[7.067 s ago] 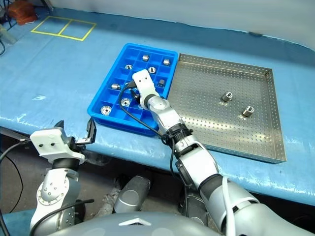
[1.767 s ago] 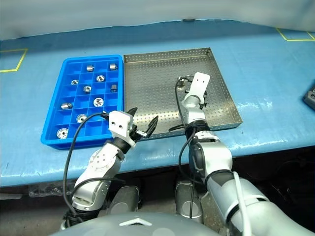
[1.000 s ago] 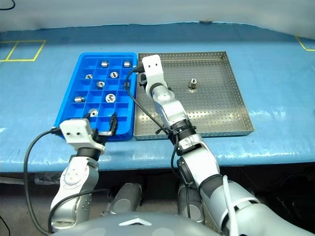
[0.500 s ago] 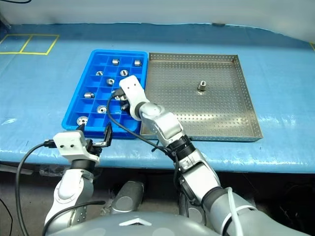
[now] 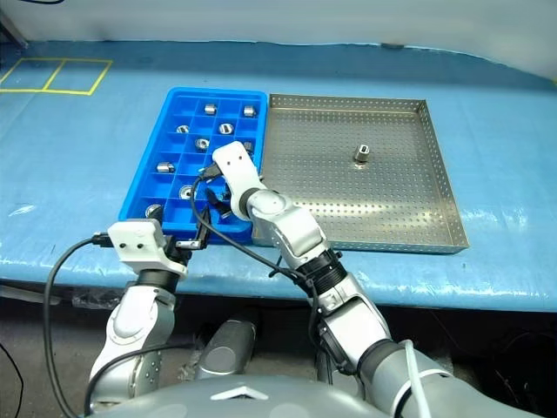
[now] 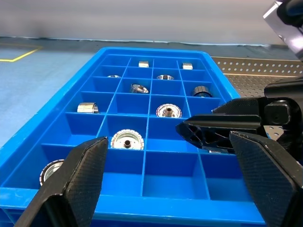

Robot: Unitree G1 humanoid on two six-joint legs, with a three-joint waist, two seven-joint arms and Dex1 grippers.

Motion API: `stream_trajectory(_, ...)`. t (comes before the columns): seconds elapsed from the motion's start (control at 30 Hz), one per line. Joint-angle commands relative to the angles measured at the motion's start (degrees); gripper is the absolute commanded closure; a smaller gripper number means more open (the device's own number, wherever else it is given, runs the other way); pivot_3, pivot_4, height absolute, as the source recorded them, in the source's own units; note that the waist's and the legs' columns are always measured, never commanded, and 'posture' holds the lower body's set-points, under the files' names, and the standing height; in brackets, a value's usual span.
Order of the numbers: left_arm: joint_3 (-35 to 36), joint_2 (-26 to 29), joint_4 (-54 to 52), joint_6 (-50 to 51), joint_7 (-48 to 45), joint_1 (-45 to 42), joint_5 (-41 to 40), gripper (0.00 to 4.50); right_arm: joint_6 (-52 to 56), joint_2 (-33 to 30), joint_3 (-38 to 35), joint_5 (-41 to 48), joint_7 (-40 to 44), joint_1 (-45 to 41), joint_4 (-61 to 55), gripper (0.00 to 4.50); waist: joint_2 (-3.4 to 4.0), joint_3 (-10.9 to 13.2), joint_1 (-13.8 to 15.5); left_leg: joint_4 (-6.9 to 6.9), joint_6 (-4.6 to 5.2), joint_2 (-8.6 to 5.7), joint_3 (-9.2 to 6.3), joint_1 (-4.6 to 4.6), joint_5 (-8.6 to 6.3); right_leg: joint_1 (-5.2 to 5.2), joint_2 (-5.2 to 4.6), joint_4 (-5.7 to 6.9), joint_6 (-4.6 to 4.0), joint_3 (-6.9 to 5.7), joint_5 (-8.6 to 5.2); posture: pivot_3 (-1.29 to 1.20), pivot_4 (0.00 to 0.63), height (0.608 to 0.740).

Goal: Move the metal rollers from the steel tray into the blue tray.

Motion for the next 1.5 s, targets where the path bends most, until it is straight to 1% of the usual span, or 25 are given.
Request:
stream_trajectory(0.03, -0.7, 0.3, -0.8, -0.1, -0.6, -1.2, 0.2, 0.0, 0.4, 3.5, -3.0, 0.1, -1.5, 1.6, -2.2, 0.02, 0.0, 0.0, 0.0, 0.01, 0.0, 0.0, 0.0, 0.0, 0.0, 0.01, -0.01, 0.0, 0.0, -0.01, 0.0, 0.37, 0.15, 0.74)
stream_trajectory(0.17, -1.3, 0.8, -0.7, 0.6, -1.7, -2.6, -0.3, 0.0, -0.7, 2.4, -4.7, 1.8, -0.3, 3.2, -8.7, 0.02, 0.0, 0.0, -0.5, 0.0, -0.01, 0.0, 0.0, -0.05, -0.01, -0.02, -0.01, -0.01, 0.0, -0.02, 0.0, 0.32, 0.15, 0.74)
stream_trajectory(0.33, -0.1, 3.2, 1.5, 3.2, -4.5, -9.8, -1.6, 0.0, -2.2, -1.7, -7.3, 1.6, 1.1, 7.3, -20.5, 0.02, 0.0, 0.0, -2.2, -0.05, -0.02, 0.04, 0.0, -0.2, -0.01, -0.17, 0.02, 0.01, 0.0, -0.03, 0.0, 0.21, 0.15, 0.74)
stream_trajectory(0.43, 0.8, 5.2, 4.3, 5.2, -6.0, -15.4, -1.7, 0.0, -4.7, -4.8, -7.5, -0.3, 1.3, 10.4, -26.3, 0.02, 0.0, 0.0, -4.0, 0.04, -0.02, 0.01, 0.0, -0.18, 0.0, -0.08, 0.0, -0.01, 0.03, -0.04, 0.02, 0.15, 0.15, 0.74)
stream_trajectory(0.47, 1.3, 5.6, 5.9, 5.7, -6.5, -17.8, -1.9, 0.0, -5.4, -6.1, -7.4, -1.0, 1.3, 11.6, -28.3, 0.02, -0.01, 0.0, -5.0, 0.05, -0.02, 0.01, 0.01, -0.14, 0.0, -0.05, 0.0, -0.02, 0.04, -0.04, 0.02, 0.11, 0.15, 0.74)
stream_trajectory(0.53, 1.8, 6.2, 9.4, 6.2, -7.6, -22.6, -2.3, 0.0, -6.0, -8.4, -7.5, -2.0, 1.7, 14.1, -31.6, 0.02, -0.01, 0.0, -6.7, 0.06, -0.02, 0.0, 0.01, -0.09, 0.0, 0.01, -0.03, -0.03, 0.06, -0.02, 0.03, 0.05, 0.15, 0.74)
stream_trajectory(0.63, 2.2, 6.6, 13.7, 6.4, -8.7, -27.5, -2.5, 0.0, -6.2, -10.5, -7.1, -3.4, 1.6, 16.5, -34.6, 0.02, -0.02, 0.0, -8.9, 0.08, -0.03, 0.0, 0.01, -0.07, 0.0, 0.04, -0.02, 0.0, 0.09, -0.02, 0.05, 0.0, 0.15, 0.74)
stream_trajectory(0.7, 2.1, 6.7, 21.1, 5.3, -9.4, -34.2, -2.1, 0.0, -5.4, -12.1, -7.4, -5.1, 0.4, 19.6, -37.9, 0.02, -0.02, 0.0, -10.6, 0.08, -0.03, 0.0, 0.02, -0.05, 0.0, 0.05, -0.02, 0.0, 0.12, 0.02, 0.07, -0.07, 0.15, 0.74)
stream_trajectory(0.77, 1.8, 6.7, 28.3, 3.4, -10.2, -40.0, -1.4, 0.0, -4.6, -13.2, -7.4, -6.3, -0.3, 22.3, -40.9, 0.02, -0.02, 0.0, -11.4, 0.1, -0.02, 0.0, 0.01, -0.03, 0.01, 0.08, 0.0, 0.02, 0.15, 0.03, 0.09, -0.12, 0.15, 0.74)
stream_trajectory(0.9, 1.8, 6.5, 40.0, -0.1, -10.9, -47.9, -0.6, 0.0, -3.5, -14.1, -6.4, -8.7, -1.3, 25.2, -44.9, 0.02, -0.03, 0.0, -14.3, 0.16, -0.02, -0.05, 0.16, 0.01, 0.0, 0.1, 0.0, -0.03, 0.3, 0.24, 0.18, -0.17, 0.15, 0.74)
stream_trajectory(1.0, 2.0, 5.8, 48.0, -2.0, -12.2, -53.3, -0.7, 0.0, -2.5, -13.6, -6.7, -9.3, -2.0, 26.7, -47.2, 0.02, -0.04, 0.0, -15.8, 0.17, -0.01, -0.05, 0.16, 0.01, 0.0, 0.08, 0.03, -0.02, 0.53, 0.28, 0.31, -0.19, 0.15, 0.74)
stream_trajectory(1.13, 3.6, 4.1, 64.4, -4.6, -11.9, -63.0, -0.8, 0.0, -1.6, -13.0, -6.7, -10.0, -3.1, 29.1, -50.7, 0.02, -0.06, 0.0, -17.2, 0.17, -0.01, -0.05, 0.15, -0.01, 0.0, 0.08, 0.04, -0.03, 0.54, 0.29, 0.31, -0.24, 0.15, 0.74)
stream_trajectory(1.4, 4.4, 1.3, 93.0, -12.5, -11.0, -76.7, 1.0, 0.0, -1.2, -12.3, -6.0, -12.2, -4.7, 33.0, -54.3, 0.02, -0.09, 0.0, -21.5, 0.16, 0.09, -0.13, 0.14, -0.12, -0.06, 0.07, 0.01, -0.07, 0.81, 0.37, 0.26, -0.33, 0.15, 0.74)
stream_trajectory(1.5, 5.2, 0.1, 100.8, -14.1, -9.8, -80.0, 0.9, 0.0, -1.3, -11.9, -5.8, -13.1, -5.4, 33.5, -54.8, 0.02, -0.1, 0.0, -23.5, 0.16, 0.12, -0.16, 0.11, -0.18, -0.08, 0.04, 0.0, -0.07, 0.87, 0.38, 0.24, -0.36, 0.15, 0.74)
